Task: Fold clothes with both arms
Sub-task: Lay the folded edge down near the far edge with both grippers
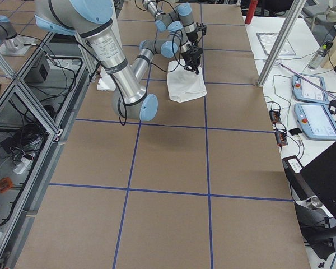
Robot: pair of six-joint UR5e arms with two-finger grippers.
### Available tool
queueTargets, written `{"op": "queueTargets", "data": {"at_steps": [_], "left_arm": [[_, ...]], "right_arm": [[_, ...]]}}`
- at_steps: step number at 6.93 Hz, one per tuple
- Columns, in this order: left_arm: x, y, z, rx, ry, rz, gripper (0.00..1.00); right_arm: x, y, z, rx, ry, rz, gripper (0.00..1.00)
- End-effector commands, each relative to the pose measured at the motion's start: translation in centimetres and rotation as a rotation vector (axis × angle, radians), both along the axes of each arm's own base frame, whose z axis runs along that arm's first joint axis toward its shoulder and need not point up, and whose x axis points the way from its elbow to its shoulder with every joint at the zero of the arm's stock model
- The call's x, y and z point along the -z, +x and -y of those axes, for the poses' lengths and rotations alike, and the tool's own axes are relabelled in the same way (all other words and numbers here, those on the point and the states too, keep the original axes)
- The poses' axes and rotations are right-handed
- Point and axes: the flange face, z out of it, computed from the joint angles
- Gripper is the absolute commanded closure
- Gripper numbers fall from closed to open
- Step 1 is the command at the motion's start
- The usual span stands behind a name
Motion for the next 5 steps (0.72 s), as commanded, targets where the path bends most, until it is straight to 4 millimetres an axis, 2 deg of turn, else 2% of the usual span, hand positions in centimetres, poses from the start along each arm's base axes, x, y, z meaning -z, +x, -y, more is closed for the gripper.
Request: {"op": "queueTargets", "data": {"at_steps": [1,2,3,5], "left_arm": [[-3.2,2.0,3.1,0.018,0.013,0.02,1.0],[-5.4,3.0,3.9,0.019,0.002,0.037,1.0],[-6.6,3.7,4.2,0.017,0.004,0.035,1.0],[-7.0,3.8,4.3,0.016,0.007,0.035,1.0]], "right_arm": [[-4.1,-2.8,3.1,-0.008,0.0,-0.021,1.0],[-5.6,-3.5,3.5,-0.005,-0.014,-0.048,1.0],[-6.2,-3.8,3.7,-0.004,-0.022,-0.059,1.0],[-6.4,-3.9,3.6,-0.001,-0.023,-0.062,1.0]]}}
